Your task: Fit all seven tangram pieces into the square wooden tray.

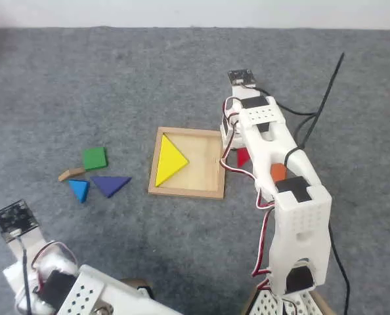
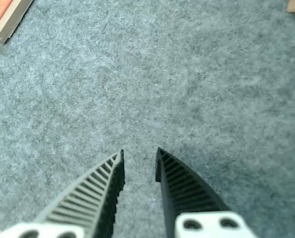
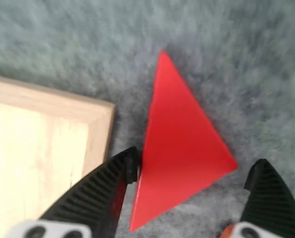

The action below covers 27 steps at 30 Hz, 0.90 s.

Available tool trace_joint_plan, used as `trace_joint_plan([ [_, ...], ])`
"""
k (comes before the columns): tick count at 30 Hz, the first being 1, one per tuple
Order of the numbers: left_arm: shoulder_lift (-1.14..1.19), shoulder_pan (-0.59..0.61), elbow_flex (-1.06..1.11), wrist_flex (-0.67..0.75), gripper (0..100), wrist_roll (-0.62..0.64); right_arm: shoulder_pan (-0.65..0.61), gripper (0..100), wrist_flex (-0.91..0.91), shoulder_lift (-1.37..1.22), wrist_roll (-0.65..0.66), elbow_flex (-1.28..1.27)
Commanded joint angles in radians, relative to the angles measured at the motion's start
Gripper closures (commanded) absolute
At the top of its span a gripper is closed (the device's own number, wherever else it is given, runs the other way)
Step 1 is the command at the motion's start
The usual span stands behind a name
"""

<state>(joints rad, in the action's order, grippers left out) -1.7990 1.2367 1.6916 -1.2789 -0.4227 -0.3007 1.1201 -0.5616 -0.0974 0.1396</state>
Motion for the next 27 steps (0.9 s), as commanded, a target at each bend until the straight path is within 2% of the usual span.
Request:
trace_joint_plan([
  [1, -0.015, 0.008, -0.008, -0.006, 90, -0.009, 0.008, 71.2, -0.004, 0.004, 0.003, 0.052],
  [4, -0.015, 0.008, -0.008, -0.006, 90, -0.009, 0.007, 77.6, -0.002, -0.016, 0.003, 0.054],
  [12, -0.015, 0.008, -0.008, -0.006, 90, -0.009, 0.007, 78.2, 0.001, -0.036, 0.003, 0.055],
  [20, -0.015, 0.008, -0.008, -0.006, 90, -0.009, -0.035, 78.2, 0.133, 0.096, 0.002, 0.135],
  [27, -0.015, 0.008, -0.008, -0.006, 90, -0.009, -0.053, 78.2, 0.239, 0.116, -0.117, 0.258],
])
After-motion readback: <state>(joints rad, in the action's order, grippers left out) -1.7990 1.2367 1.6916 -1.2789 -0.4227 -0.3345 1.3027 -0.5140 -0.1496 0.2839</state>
